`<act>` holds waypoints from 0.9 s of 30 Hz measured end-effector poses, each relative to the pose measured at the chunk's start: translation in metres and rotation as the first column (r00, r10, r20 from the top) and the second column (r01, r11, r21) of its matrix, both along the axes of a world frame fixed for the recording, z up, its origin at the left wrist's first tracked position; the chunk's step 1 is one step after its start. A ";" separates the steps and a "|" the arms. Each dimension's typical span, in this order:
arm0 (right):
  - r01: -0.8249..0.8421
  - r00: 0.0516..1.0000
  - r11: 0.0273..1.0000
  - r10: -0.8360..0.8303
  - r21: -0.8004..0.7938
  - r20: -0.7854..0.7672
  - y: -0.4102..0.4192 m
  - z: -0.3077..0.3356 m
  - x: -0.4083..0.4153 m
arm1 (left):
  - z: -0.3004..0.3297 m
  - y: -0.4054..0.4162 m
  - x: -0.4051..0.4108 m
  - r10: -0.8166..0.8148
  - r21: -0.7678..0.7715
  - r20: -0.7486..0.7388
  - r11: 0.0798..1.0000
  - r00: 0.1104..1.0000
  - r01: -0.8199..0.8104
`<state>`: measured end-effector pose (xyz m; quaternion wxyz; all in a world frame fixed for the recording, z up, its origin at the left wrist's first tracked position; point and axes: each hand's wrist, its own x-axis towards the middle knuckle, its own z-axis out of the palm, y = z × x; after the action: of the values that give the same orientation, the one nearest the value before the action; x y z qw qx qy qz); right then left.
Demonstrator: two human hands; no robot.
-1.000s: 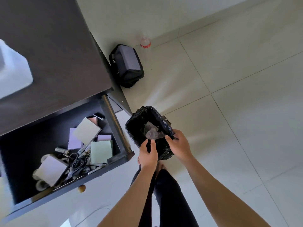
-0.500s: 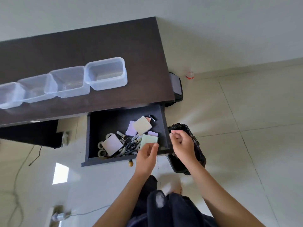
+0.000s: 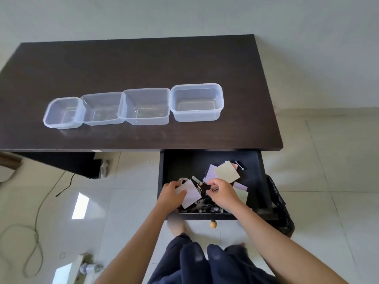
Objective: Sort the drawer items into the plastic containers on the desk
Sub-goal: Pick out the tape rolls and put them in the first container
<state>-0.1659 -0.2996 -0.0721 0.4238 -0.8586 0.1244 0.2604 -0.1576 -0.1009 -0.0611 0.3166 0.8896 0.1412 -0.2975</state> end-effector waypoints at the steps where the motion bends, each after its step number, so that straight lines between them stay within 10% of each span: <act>1: -0.033 0.999 0.999 0.032 -0.041 -0.023 0.005 -0.005 0.002 | -0.002 0.003 0.004 -0.053 -0.002 -0.044 0.999 0.998 0.053; 8: -0.257 0.955 0.905 0.184 -0.340 -0.232 0.016 -0.027 -0.007 | -0.014 0.013 0.016 -0.296 -0.046 -0.082 0.955 0.952 0.293; 27: -0.136 0.959 0.987 0.111 -0.079 -0.262 -0.021 -0.022 0.008 | -0.025 -0.017 0.045 -0.192 -0.165 -0.017 0.968 0.981 0.186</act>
<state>-0.1580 -0.3204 -0.0937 0.3449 -0.8432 0.1368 0.3892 -0.1130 -0.1183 -0.0857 0.3561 0.8651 0.0361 -0.3516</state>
